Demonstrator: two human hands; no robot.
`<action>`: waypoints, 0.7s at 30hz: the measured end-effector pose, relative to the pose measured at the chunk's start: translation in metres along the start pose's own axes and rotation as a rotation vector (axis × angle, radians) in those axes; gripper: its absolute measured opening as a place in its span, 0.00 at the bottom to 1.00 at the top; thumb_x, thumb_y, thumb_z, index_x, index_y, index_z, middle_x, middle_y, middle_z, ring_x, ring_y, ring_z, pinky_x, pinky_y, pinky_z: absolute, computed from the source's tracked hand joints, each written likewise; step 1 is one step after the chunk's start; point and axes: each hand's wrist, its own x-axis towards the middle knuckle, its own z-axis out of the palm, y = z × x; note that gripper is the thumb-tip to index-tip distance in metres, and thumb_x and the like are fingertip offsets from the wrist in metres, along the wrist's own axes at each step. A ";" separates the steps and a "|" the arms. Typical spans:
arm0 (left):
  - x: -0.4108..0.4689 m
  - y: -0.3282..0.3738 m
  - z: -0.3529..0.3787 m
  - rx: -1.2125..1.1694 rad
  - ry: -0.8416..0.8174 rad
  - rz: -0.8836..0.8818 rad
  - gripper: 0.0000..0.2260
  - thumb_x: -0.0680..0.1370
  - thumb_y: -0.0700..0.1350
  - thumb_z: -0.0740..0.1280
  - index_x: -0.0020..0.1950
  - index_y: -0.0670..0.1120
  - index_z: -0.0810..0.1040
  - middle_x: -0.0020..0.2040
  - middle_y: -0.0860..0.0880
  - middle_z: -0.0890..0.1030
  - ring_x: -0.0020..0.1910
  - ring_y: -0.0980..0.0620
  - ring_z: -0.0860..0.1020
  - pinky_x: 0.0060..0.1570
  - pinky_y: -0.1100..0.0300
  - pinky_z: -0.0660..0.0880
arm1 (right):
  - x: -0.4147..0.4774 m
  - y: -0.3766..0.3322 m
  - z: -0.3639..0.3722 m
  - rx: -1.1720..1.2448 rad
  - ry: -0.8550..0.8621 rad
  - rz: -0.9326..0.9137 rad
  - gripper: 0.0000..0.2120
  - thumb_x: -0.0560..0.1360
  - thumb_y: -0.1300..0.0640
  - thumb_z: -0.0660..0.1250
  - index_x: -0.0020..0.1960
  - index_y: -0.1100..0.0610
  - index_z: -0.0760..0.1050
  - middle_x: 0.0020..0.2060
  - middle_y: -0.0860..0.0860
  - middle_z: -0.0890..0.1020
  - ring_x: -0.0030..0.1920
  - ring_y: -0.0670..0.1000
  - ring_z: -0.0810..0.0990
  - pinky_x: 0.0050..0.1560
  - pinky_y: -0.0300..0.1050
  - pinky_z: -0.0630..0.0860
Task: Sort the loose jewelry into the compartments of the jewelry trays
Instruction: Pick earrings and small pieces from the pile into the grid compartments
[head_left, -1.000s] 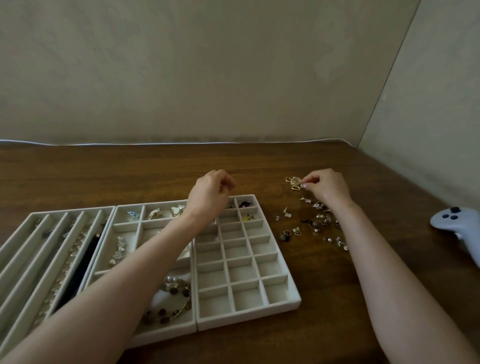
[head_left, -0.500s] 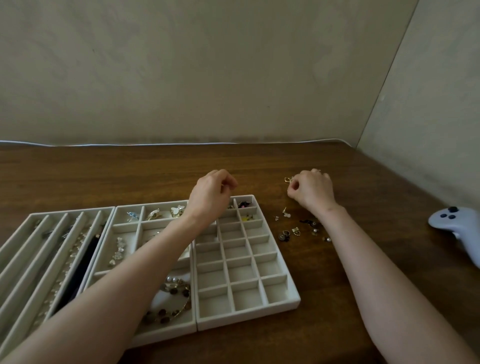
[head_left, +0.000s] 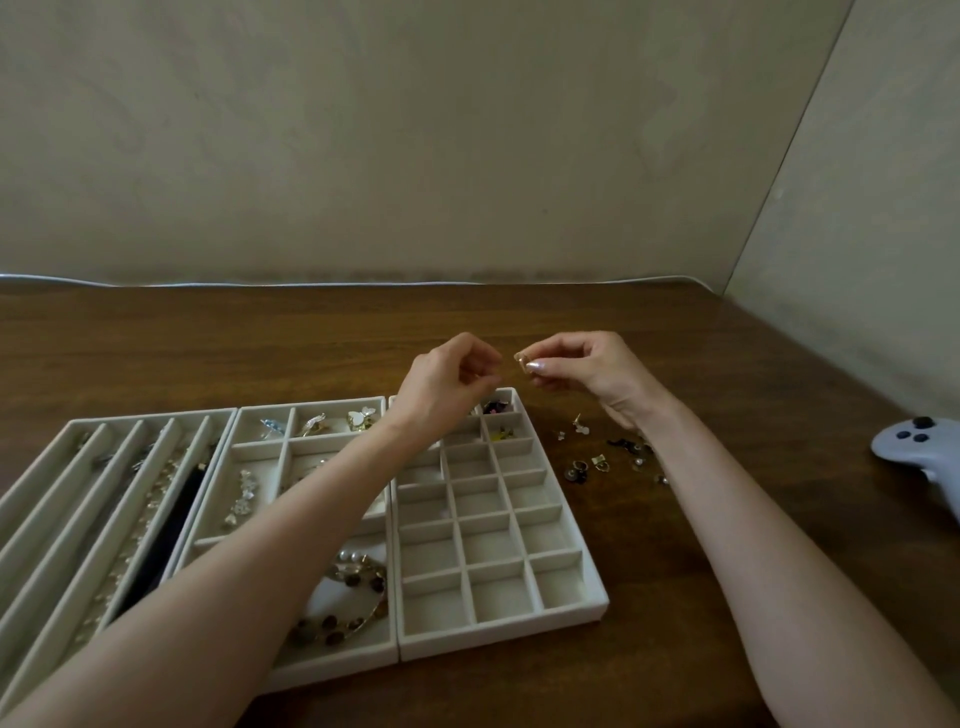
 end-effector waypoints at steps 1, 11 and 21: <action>0.000 0.001 0.001 -0.015 -0.007 -0.005 0.09 0.75 0.42 0.68 0.54 0.45 0.76 0.47 0.52 0.79 0.46 0.56 0.78 0.45 0.66 0.76 | -0.001 -0.001 0.004 0.005 -0.018 -0.005 0.07 0.71 0.67 0.69 0.48 0.60 0.81 0.44 0.55 0.84 0.44 0.50 0.83 0.49 0.45 0.80; -0.001 0.000 -0.001 0.056 0.055 -0.025 0.02 0.74 0.43 0.69 0.45 0.46 0.78 0.41 0.51 0.80 0.39 0.57 0.77 0.40 0.66 0.75 | -0.001 -0.004 0.005 -0.332 0.086 -0.051 0.05 0.73 0.64 0.68 0.49 0.58 0.80 0.44 0.50 0.83 0.44 0.47 0.82 0.46 0.39 0.79; -0.001 -0.004 -0.001 0.024 0.082 -0.035 0.06 0.76 0.37 0.66 0.48 0.46 0.79 0.39 0.55 0.79 0.40 0.62 0.79 0.40 0.71 0.76 | 0.020 0.047 -0.053 -0.931 0.258 0.166 0.16 0.80 0.61 0.58 0.66 0.53 0.73 0.68 0.51 0.72 0.70 0.54 0.66 0.71 0.52 0.62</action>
